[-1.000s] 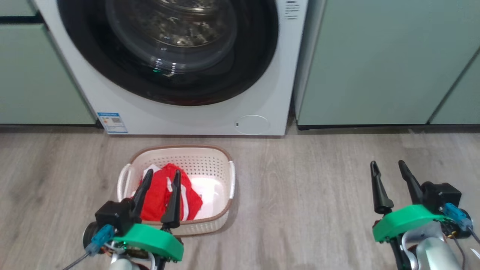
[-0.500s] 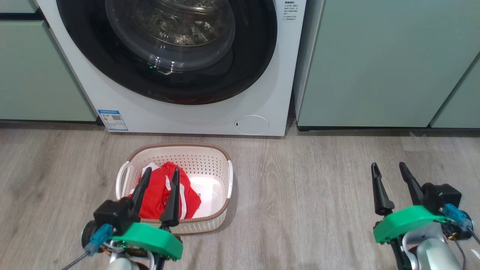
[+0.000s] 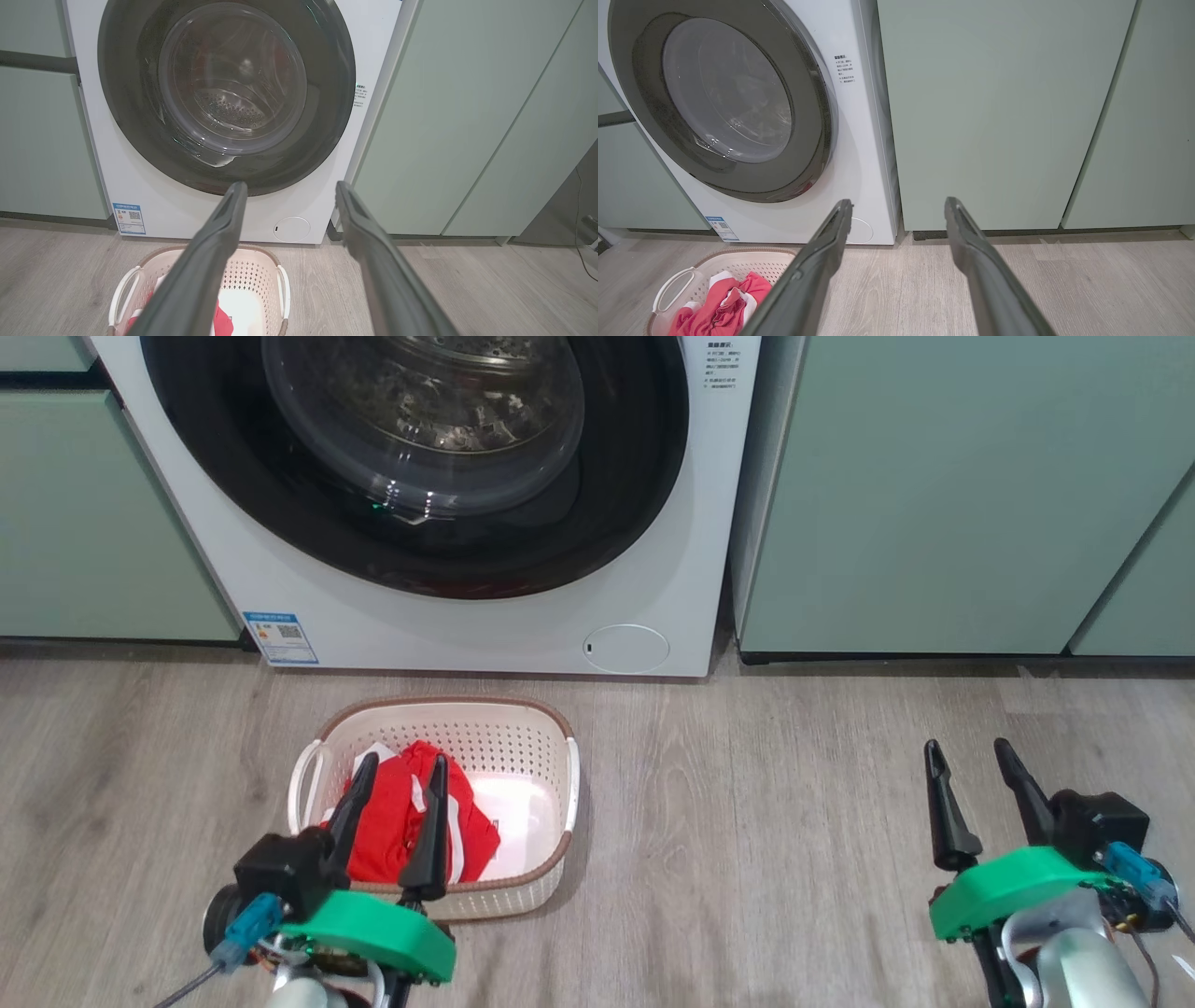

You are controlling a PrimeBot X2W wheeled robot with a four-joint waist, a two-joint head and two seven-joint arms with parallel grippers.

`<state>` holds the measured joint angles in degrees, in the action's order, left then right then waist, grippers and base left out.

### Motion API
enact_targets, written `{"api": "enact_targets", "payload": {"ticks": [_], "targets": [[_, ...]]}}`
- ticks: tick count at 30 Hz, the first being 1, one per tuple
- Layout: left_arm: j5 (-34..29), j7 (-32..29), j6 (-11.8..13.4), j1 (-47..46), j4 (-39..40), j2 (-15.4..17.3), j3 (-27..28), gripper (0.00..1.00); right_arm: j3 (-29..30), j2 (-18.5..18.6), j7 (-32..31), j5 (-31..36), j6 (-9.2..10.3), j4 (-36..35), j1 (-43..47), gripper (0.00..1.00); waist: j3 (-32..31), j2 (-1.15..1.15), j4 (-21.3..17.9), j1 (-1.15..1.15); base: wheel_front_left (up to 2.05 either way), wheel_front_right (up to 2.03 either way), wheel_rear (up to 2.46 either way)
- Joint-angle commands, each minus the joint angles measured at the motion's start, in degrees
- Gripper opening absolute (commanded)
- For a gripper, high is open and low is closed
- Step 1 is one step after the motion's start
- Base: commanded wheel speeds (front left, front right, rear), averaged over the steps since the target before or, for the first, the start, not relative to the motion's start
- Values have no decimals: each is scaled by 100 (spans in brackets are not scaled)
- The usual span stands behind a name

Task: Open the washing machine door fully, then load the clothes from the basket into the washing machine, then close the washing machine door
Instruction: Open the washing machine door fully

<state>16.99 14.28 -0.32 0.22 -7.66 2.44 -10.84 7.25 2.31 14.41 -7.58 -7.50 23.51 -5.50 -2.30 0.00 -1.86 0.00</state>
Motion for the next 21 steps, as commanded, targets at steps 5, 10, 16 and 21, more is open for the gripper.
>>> {"api": "enact_targets", "payload": {"ticks": [5, 10, 16, 21], "targets": [[-77, 72, 41, -224, 182, 43, 190, 100, -124, 56, 59, -18, 1, -176, -349, 100, 6, 0, -2, 0, 0, 0, 0], [-89, 72, 51, -212, 182, 43, 178, 100, -114, 56, 59, -61, 1, -168, -349, 100, 27, 0, 5, 0, 0, 0, 0], [-182, 72, 117, -213, 169, 43, 159, 100, -91, 56, 59, -245, 1, -105, -371, 0, 78, 0, 26, 0, 0, 0, 0], [-224, 72, 145, -227, 174, 43, 132, 100, -116, 56, 59, -430, 1, -187, -398, 0, 178, 0, 61, 0, 0, 0, 0]]}}
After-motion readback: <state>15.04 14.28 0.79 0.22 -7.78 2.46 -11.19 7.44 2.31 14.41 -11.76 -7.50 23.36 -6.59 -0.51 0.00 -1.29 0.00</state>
